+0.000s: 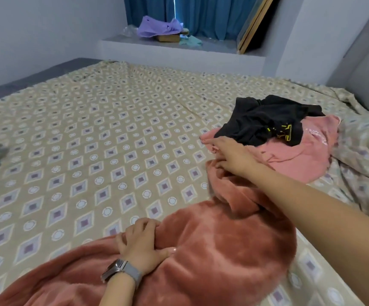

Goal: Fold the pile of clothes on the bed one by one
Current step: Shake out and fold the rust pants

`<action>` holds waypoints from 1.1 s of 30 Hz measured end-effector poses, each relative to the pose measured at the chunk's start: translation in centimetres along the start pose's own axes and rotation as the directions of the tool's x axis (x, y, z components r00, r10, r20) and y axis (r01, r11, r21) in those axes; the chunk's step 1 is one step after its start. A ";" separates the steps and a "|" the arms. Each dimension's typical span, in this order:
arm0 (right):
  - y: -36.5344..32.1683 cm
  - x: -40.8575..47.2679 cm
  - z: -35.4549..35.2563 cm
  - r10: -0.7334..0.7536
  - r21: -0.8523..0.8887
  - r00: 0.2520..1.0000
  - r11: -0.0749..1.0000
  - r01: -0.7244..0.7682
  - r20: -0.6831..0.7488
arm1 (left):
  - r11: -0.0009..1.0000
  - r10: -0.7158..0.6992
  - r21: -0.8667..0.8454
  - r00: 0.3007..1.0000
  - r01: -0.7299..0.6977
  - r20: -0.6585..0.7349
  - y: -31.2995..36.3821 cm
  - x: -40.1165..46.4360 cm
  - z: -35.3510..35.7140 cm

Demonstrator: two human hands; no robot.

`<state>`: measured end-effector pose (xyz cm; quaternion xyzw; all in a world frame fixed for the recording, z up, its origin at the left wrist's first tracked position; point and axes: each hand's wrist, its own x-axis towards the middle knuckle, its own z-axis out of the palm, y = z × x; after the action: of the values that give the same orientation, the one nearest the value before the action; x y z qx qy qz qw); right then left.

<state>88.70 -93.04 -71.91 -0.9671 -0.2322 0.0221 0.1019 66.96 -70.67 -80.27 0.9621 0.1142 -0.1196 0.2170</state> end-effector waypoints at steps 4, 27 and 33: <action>3.2 1.9 1.4 0.194 -0.025 0.961 0.981 -0.193 0.198 | 0.999 -0.034 0.014 0.999 0.035 -0.012 0.0 0.9 0.8; 13.1 -25.9 -15.9 0.425 0.449 0.845 0.717 -0.533 0.326 | 0.993 -0.032 -0.121 0.973 0.004 -0.229 3.9 -2.8 -0.9; 17.5 -39.4 -13.7 0.583 0.565 0.687 0.418 -0.711 0.434 | 0.906 0.262 -0.348 0.965 -0.240 0.018 6.0 -2.7 -2.2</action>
<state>62.58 -128.74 -62.31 -0.8596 0.1786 0.2276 0.4212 66.41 -75.45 -75.23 0.9119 0.0016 -0.0998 0.3981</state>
